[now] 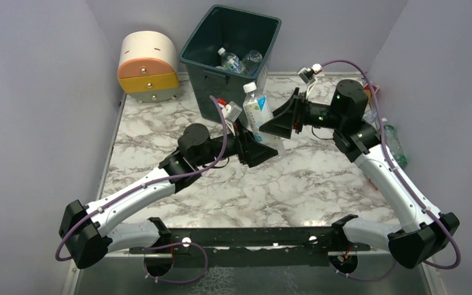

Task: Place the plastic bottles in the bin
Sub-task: Pick up the plastic bottle at the center of the board.

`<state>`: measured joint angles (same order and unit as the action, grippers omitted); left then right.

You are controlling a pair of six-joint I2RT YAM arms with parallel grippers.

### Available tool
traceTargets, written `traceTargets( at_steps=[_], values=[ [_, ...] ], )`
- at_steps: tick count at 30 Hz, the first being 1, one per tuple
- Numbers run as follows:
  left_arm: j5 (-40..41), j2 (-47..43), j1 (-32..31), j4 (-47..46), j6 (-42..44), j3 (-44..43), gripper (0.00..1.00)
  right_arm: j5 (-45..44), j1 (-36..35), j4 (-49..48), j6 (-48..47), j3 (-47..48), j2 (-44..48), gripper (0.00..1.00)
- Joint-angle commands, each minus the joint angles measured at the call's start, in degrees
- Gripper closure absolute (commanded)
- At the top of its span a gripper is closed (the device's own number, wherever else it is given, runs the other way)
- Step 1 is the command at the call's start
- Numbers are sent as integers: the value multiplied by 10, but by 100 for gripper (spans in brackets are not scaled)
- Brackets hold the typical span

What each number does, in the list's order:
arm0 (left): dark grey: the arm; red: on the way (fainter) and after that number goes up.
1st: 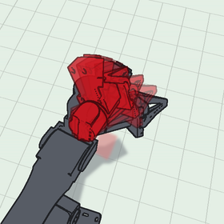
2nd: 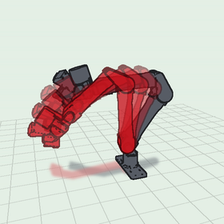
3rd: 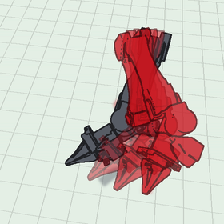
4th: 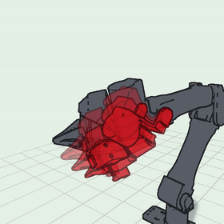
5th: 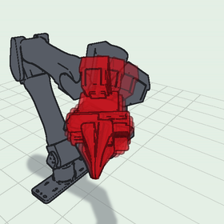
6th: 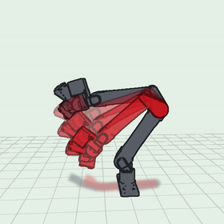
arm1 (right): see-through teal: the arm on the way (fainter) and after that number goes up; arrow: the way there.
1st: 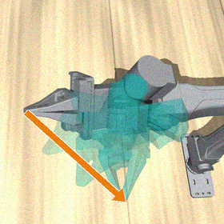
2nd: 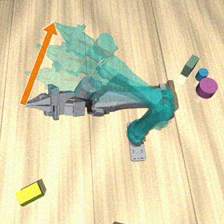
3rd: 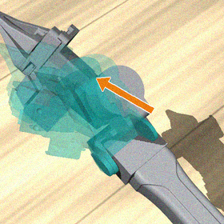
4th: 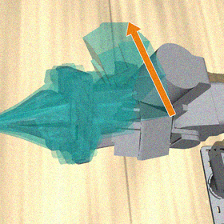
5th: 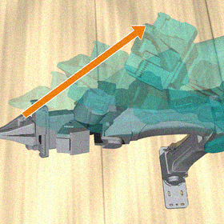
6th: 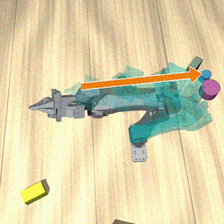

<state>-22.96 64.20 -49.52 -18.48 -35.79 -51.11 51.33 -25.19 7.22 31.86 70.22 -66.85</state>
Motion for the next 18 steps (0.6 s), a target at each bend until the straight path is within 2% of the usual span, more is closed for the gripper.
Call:
traceTargets(
  at_steps=[1, 10, 18],
  values=[
    [-2, -4, 7, -8, 14, -29, 39, -63, -5, 32, -8, 23, 8, 8],
    [-7, 7, 35, 44, 41, -75, 39, -272, -3, 115, -32, 65, 64, 2],
    [-28, 38, 62, 41, 43, -107, 39, -334, -3, 132, -46, 95, 107, 1]
  ],
)
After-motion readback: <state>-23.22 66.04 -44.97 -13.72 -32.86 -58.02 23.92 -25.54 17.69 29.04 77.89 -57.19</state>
